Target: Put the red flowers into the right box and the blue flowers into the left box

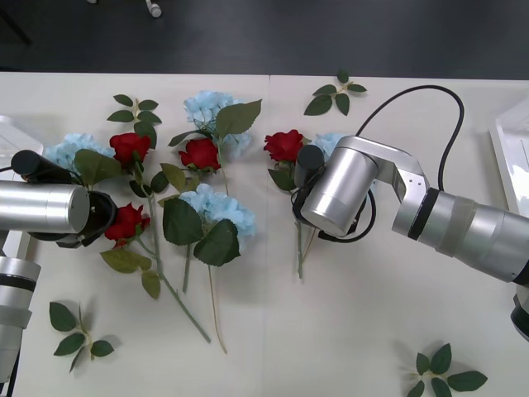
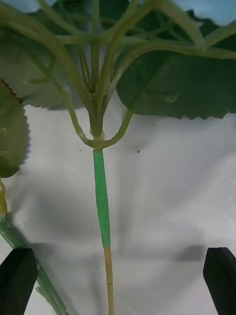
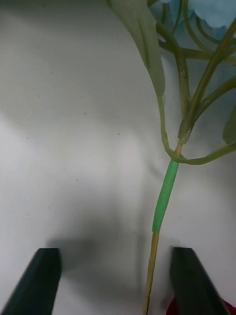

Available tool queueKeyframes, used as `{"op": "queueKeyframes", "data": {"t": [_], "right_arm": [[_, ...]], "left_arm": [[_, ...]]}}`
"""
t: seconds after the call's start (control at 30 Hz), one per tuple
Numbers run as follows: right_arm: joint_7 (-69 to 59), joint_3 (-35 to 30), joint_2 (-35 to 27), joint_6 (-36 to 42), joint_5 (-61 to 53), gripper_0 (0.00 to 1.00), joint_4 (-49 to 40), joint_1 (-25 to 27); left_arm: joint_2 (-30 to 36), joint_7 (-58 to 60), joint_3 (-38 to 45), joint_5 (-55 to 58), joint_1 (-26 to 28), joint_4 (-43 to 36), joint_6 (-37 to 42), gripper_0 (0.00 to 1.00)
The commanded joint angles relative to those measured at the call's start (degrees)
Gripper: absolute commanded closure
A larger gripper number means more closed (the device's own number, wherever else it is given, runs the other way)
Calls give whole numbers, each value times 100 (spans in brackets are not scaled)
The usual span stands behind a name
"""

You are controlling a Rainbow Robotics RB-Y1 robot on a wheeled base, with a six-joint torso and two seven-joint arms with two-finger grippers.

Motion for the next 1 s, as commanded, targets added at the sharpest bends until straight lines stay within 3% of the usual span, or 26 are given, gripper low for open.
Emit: {"op": "queueKeyframes", "data": {"t": [0.03, 0.43, 0.73, 1.0], "right_arm": [[-300, -81, -3, 96, 29, 0, -69, -220], [-397, -152, -188, 369, 29, 0, -438, -211], [-379, -204, -469, 500, -102, 0, -658, -185], [-265, -196, -469, 386, -50, 0, -508, -70]], "left_arm": [[-8, 61, -46, -80, -81, -47, -5, 100], [45, -71, 192, 114, 130, -601, 4, 100], [396, -115, 359, 430, 1009, -2631, 672, 100], [800, -124, 1484, 1450, 1862, -4371, 1261, 100]]}}
